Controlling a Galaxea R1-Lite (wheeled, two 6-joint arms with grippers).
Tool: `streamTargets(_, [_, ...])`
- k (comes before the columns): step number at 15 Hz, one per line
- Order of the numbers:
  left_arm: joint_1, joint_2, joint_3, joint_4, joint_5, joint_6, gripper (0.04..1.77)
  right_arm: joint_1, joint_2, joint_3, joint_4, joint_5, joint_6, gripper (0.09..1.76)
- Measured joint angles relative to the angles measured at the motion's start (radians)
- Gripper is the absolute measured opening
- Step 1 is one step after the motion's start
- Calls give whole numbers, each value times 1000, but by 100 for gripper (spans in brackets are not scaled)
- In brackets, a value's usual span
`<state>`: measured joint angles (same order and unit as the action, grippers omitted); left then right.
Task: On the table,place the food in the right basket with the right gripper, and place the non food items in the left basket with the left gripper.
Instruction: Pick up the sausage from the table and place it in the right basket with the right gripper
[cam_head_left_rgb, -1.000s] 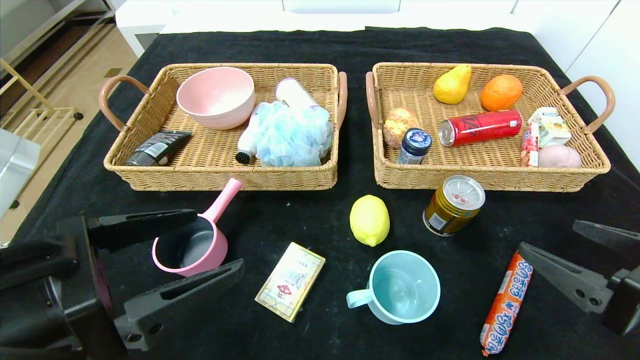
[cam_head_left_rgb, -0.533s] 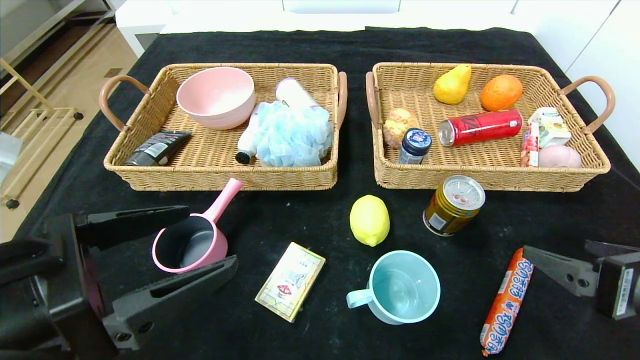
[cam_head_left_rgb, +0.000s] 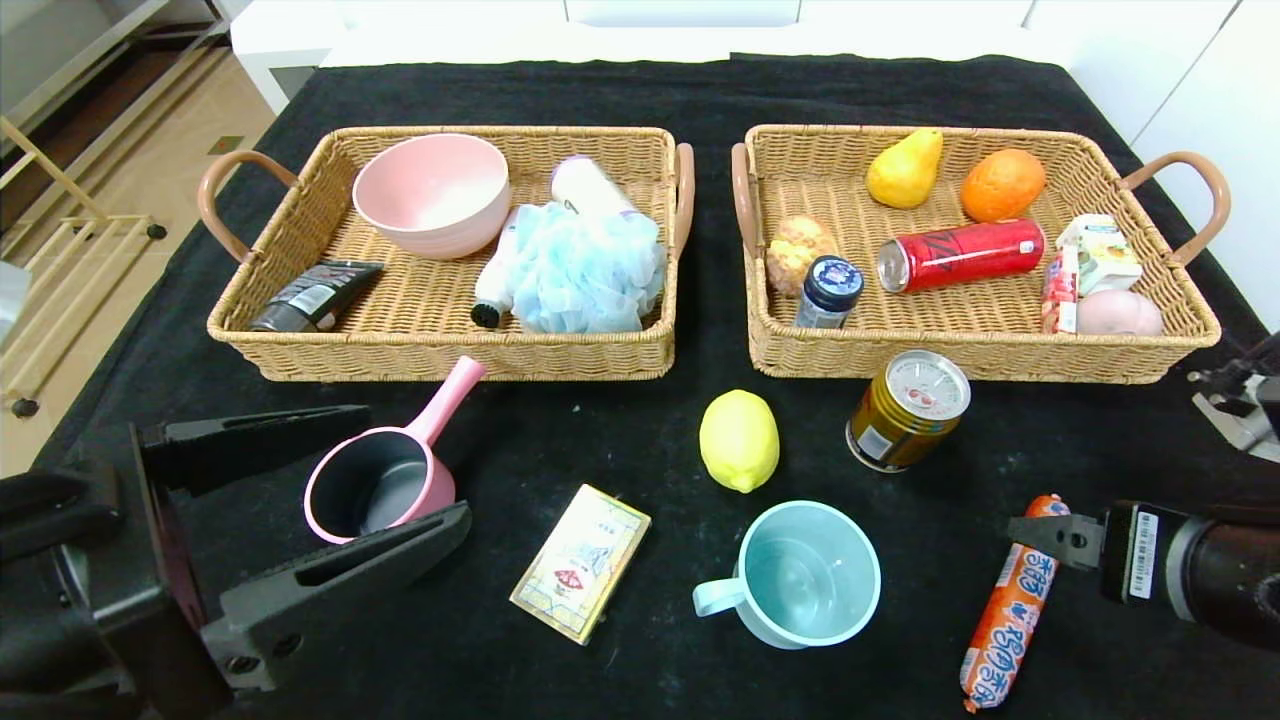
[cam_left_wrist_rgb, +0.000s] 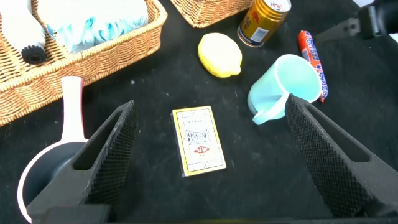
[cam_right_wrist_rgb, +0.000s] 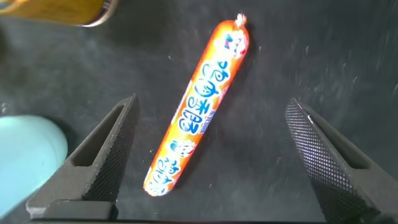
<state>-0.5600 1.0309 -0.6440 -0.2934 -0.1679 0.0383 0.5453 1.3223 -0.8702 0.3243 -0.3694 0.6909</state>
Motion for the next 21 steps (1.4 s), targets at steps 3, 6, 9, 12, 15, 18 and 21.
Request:
streamTargets(3, [0, 0, 1, 1, 0, 0, 172, 7, 56, -24, 16, 2, 77, 171])
streamTargets(6, [1, 0, 1, 1, 0, 1, 172, 15, 106, -33, 26, 5, 123, 171])
streamTargets(9, [0, 0, 1, 1, 0, 1, 172, 15, 133, -37, 25, 42, 136, 171])
streamTargets(12, [0, -1, 3, 1, 0, 2, 172, 12, 155, -38, 25, 46, 160, 171])
streamTargets(15, [0, -2, 3, 1, 0, 3, 172, 12, 164, -38, 25, 48, 163, 171])
streamTargets(18, [0, -2, 4, 1, 0, 3, 172, 14, 169, -38, 26, 69, 163, 171])
streamTargets(21, [0, -4, 5, 2, 0, 3, 172, 15, 172, -38, 27, 72, 163, 119])
